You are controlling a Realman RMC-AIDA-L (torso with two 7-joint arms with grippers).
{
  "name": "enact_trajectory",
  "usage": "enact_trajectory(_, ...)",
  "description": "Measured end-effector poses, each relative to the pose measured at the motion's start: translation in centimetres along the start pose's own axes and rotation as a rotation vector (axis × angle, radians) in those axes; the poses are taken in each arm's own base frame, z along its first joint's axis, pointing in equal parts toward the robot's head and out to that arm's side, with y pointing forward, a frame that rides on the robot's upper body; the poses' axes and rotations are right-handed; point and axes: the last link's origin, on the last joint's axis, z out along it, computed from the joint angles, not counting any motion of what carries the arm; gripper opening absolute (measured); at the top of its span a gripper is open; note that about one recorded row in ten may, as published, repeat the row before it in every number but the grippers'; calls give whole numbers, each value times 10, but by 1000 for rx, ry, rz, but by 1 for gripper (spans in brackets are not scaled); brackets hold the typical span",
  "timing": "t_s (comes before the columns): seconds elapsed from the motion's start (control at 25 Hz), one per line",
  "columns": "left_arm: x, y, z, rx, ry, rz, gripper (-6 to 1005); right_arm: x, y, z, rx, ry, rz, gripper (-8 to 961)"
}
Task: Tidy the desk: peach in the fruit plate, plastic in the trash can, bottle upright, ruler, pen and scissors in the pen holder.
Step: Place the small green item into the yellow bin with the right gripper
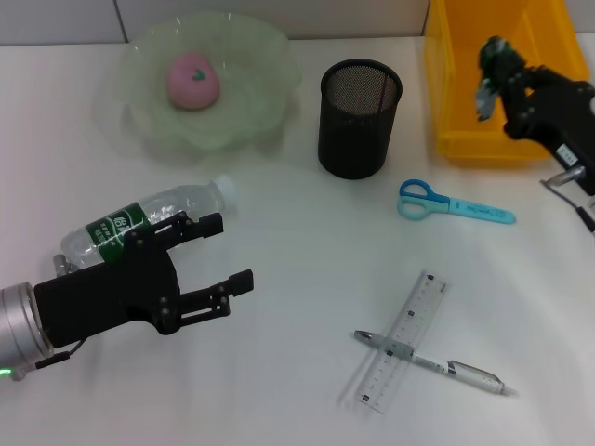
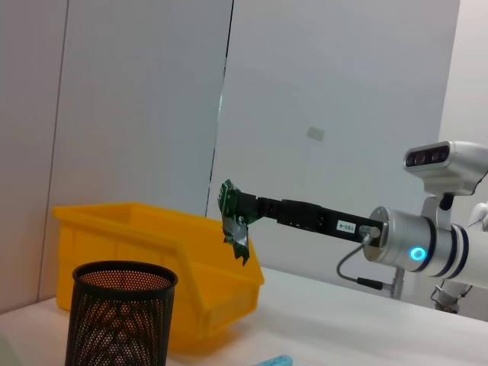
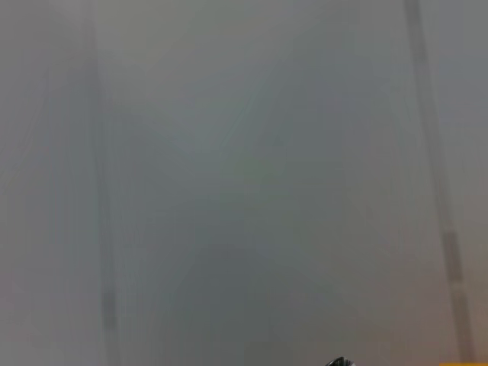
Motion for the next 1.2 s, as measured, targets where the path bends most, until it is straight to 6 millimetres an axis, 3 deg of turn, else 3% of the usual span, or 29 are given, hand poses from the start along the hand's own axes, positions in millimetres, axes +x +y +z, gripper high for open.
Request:
enact_trajectory(0.16,0,0,0,1,0,-3,801,0,-18,1,130,1,-4,37)
enact_trajectory(0.36,0,0,-1,2,2,-8,800,1,-26,6,180,23,-19,37)
enact_trajectory(1.2,2,-2,-1,5,6,-6,799,1,-27,11,185,32,-25,44)
